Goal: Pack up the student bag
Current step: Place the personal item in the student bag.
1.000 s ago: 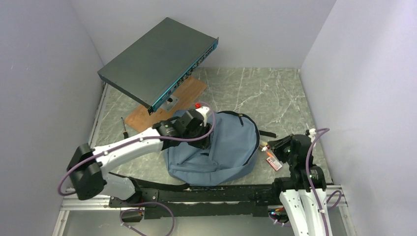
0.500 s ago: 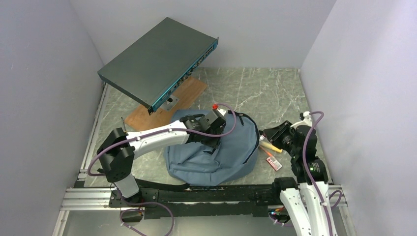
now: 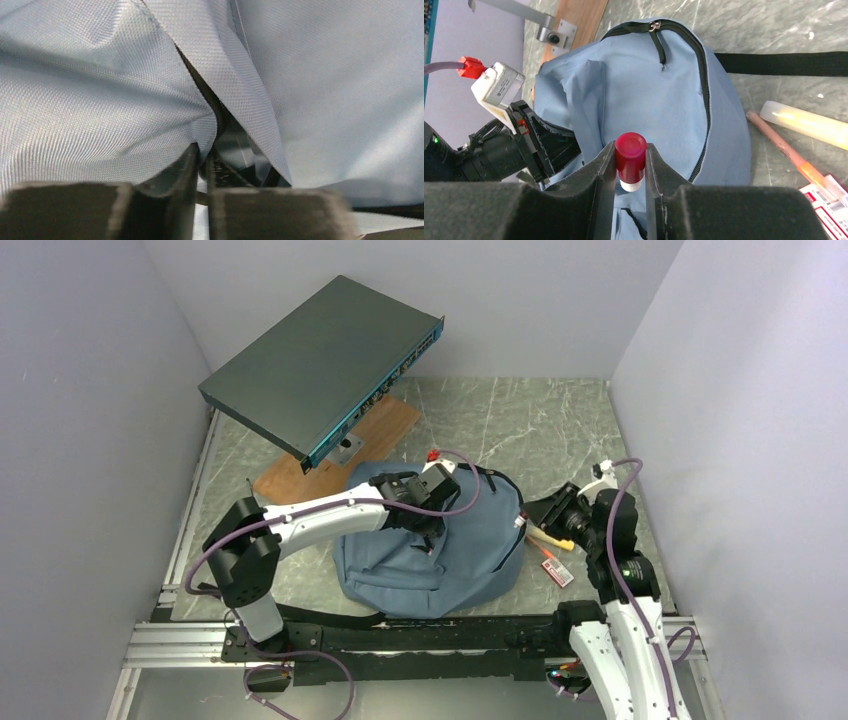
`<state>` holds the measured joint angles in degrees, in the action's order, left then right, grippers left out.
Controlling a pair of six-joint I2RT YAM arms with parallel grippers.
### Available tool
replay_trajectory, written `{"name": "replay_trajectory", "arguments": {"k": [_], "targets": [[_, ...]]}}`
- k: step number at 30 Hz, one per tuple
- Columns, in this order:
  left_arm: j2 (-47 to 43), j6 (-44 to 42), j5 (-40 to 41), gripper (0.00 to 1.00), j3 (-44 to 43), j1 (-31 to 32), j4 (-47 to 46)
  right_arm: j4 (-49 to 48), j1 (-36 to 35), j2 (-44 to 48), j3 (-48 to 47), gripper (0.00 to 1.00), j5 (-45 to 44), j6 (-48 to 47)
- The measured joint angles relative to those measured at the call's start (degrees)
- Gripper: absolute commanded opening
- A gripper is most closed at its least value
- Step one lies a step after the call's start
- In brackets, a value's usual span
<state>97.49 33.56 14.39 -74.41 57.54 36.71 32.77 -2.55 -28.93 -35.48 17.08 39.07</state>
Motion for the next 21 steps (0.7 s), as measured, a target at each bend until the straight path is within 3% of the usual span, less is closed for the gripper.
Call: {"name": "replay_trajectory", "arguments": {"k": [4, 8, 10, 15, 21], "targets": [[-1.4, -1.4, 1.3, 0.00, 1.0, 0.0, -0.1, -2.8, 0.0, -4.2, 0.0, 0.00, 4.8, -1.2], [-8.3, -1.4, 2.9, 0.00, 6.5, 0.0, -2.4, -7.0, -2.3, -9.2, 0.0, 0.00, 9.6, -2.0], [-12.8, -1.4, 3.2, 0.00, 9.0, 0.0, -3.2, -9.1, -6.2, -11.4, -0.1, 0.00, 10.2, -1.9], [-22.9, -1.5, 2.6, 0.00, 14.0, -0.3, -6.3, -14.4, -23.7, -19.3, -2.5, 0.00, 6.8, 0.2], [-26.4, -1.5, 0.7, 0.00, 16.7, -0.6, -7.8, -21.3, -35.8, -29.6, -7.4, 0.00, -0.6, 4.7]]}}
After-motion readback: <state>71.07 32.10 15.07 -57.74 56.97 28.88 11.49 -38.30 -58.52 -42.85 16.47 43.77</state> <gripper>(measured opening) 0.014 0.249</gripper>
